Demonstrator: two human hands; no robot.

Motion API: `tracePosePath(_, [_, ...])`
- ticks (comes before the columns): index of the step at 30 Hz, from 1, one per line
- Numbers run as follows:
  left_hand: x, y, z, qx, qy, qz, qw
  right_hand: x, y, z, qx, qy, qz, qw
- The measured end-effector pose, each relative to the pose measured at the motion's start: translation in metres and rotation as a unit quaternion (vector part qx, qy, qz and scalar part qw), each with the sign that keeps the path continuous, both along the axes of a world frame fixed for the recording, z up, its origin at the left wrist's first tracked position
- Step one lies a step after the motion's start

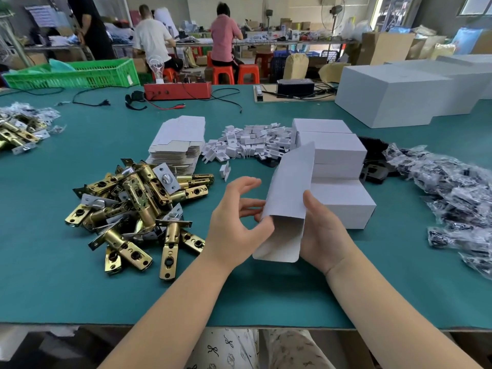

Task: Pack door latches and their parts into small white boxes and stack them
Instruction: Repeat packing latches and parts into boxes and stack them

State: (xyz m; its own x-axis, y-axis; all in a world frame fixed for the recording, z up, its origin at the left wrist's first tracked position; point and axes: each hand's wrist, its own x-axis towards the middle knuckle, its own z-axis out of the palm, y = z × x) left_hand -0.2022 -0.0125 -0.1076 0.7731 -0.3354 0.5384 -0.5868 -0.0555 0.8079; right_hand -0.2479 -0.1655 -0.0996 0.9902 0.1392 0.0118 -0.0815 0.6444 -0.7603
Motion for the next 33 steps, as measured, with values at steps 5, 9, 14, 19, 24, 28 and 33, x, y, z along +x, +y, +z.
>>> tracePosePath(5, [0.006,0.006,0.002,-0.017,0.116,-0.075,0.990,-0.003,-0.002,-0.004,-0.038,0.010,-0.023,0.999])
tracePosePath(9, [0.017,0.014,0.009,-0.032,0.328,-0.284,0.901,-0.003,-0.004,-0.002,-0.104,-0.013,-0.005,0.995])
tracePosePath(14, [0.015,0.008,0.015,-0.124,0.400,-0.168,0.892,-0.003,-0.004,-0.004,-0.157,0.018,-0.047,0.986])
tracePosePath(19, [0.018,0.006,0.011,-0.076,0.397,-0.083,0.911,-0.001,0.002,-0.006,-0.212,0.035,-0.107,0.971])
tracePosePath(24, [0.017,0.003,0.009,-0.089,0.390,-0.055,0.915,0.002,0.008,-0.005,-0.308,0.105,-0.192,0.926])
tracePosePath(28, [0.014,0.004,0.013,-0.108,0.405,-0.077,0.905,0.004,0.010,-0.003,-0.386,0.114,-0.236,0.885])
tracePosePath(33, [0.014,0.002,0.014,-0.145,0.423,-0.031,0.894,0.003,0.012,-0.004,-0.434,0.087,-0.228,0.867])
